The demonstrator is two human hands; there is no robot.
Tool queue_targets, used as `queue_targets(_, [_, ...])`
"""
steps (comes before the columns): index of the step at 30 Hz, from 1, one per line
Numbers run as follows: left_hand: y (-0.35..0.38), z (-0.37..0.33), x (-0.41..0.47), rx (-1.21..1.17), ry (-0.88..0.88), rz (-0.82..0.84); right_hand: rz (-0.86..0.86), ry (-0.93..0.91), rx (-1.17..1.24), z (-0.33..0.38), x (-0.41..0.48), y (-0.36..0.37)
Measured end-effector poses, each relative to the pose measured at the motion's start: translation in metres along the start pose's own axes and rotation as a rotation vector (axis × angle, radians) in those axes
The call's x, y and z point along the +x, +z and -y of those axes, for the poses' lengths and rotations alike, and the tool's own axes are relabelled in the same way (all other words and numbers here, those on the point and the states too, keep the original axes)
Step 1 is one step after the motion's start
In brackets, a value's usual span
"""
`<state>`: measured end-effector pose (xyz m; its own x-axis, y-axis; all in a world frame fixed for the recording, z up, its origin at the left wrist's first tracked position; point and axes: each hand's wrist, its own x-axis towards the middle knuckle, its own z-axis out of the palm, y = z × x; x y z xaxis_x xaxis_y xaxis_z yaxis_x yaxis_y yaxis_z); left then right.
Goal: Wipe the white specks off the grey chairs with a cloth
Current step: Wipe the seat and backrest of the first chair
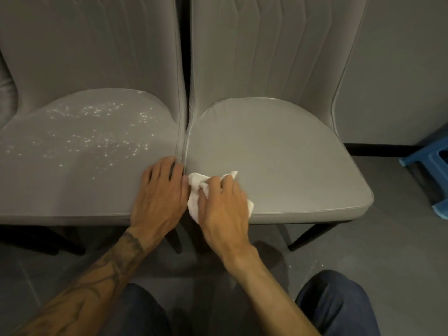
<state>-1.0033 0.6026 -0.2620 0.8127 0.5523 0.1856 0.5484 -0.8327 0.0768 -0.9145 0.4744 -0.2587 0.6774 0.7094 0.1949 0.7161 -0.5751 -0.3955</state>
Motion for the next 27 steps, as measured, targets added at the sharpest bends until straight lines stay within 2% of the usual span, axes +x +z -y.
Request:
queue_targets(4, [-0.003,-0.005,0.001,-0.031,-0.043,-0.069,-0.100,0.147,-0.067,-0.016,0.000,-0.005])
queue_targets(8, [-0.002,-0.004,0.000,-0.051,-0.047,-0.038,-0.067,0.028,-0.008,0.005,-0.001,0.006])
queue_targets(11, [-0.003,-0.004,-0.001,-0.053,-0.045,-0.029,-0.093,-0.002,-0.014,-0.032,0.000,-0.011])
queue_targets(16, [-0.002,-0.002,0.000,-0.049,-0.023,-0.041,-0.149,0.124,-0.088,-0.099,-0.002,-0.040])
queue_targets(19, [-0.002,-0.002,0.000,-0.034,-0.038,-0.038,-0.187,0.204,-0.088,-0.076,-0.001,-0.029])
queue_targets(23, [0.000,-0.003,0.000,-0.018,-0.045,-0.022,-0.088,0.061,-0.053,-0.026,-0.001,-0.003])
queue_targets(27, [0.001,0.000,0.000,-0.008,-0.028,-0.044,-0.114,-0.030,-0.028,-0.070,-0.003,-0.019])
